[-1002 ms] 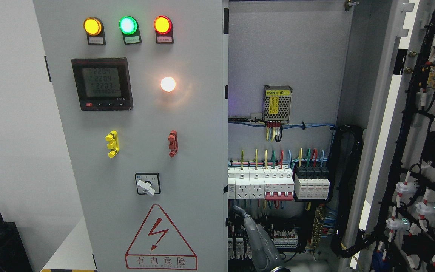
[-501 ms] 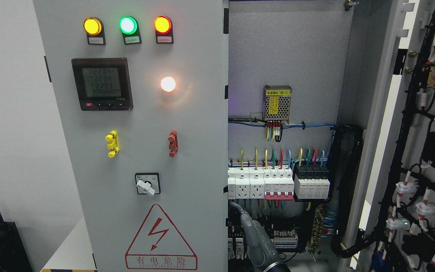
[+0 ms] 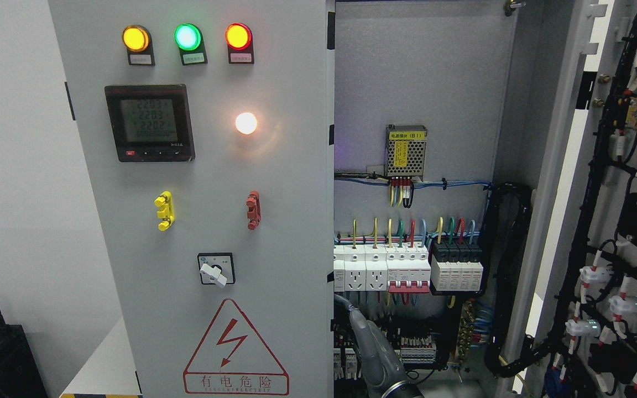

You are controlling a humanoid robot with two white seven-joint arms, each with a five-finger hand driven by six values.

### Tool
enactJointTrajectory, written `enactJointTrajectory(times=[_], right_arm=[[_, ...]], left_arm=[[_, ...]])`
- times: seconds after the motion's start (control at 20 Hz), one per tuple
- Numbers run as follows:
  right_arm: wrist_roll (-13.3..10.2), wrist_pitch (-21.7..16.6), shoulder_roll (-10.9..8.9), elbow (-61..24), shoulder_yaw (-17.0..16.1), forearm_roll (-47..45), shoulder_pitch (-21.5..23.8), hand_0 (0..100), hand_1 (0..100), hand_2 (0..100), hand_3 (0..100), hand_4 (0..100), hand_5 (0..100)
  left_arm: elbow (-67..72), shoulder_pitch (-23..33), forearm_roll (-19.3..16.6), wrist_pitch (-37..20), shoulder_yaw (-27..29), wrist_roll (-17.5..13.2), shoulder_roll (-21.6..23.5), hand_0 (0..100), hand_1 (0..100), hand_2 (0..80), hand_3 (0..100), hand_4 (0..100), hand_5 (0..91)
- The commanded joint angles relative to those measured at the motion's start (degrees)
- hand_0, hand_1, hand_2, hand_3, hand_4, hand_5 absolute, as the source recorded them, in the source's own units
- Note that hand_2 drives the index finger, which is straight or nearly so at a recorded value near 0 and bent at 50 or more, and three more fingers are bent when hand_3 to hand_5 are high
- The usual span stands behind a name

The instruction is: Open door with both hands

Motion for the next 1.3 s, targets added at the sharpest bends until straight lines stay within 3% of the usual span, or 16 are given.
enactJointTrajectory(times=[0.0, 0.55, 0.7, 1.1, 1.25], right_arm=[[0.8, 0.2, -0.70, 0.6, 0.2, -1.1, -0.3, 0, 0, 0, 0, 0, 0], [2.0, 0.2, -0.97, 3.1, -0.2, -1.2, -2.1, 0, 0, 0, 0, 0, 0], [3.3, 0.2, -1.05, 3.2, -0.3, -1.4, -2.2, 0, 0, 0, 0, 0, 0], [3.5, 0.2, -1.05, 3.4, -0.4, -2.7, -2.7, 0, 0, 0, 0, 0, 0], [5.6, 0.2, -1.05, 3.4, -0.5, -2.8, -2.8, 0, 0, 0, 0, 0, 0]], left_arm=[[0.0, -0.5, 0.0, 0.0, 0.4, 0.0, 0.0, 0, 0, 0.0, 0, 4, 0.0], [0.0, -0.5, 0.0, 0.0, 0.4, 0.0, 0.0, 0, 0, 0.0, 0, 4, 0.0], [0.0, -0.5, 0.0, 0.0, 0.4, 0.0, -0.1, 0, 0, 0.0, 0, 4, 0.0], [0.0, -0.5, 0.0, 0.0, 0.4, 0.0, 0.0, 0, 0, 0.0, 0, 4, 0.0], [0.0, -0.5, 0.0, 0.0, 0.4, 0.0, 0.0, 0, 0, 0.0, 0, 4, 0.0]])
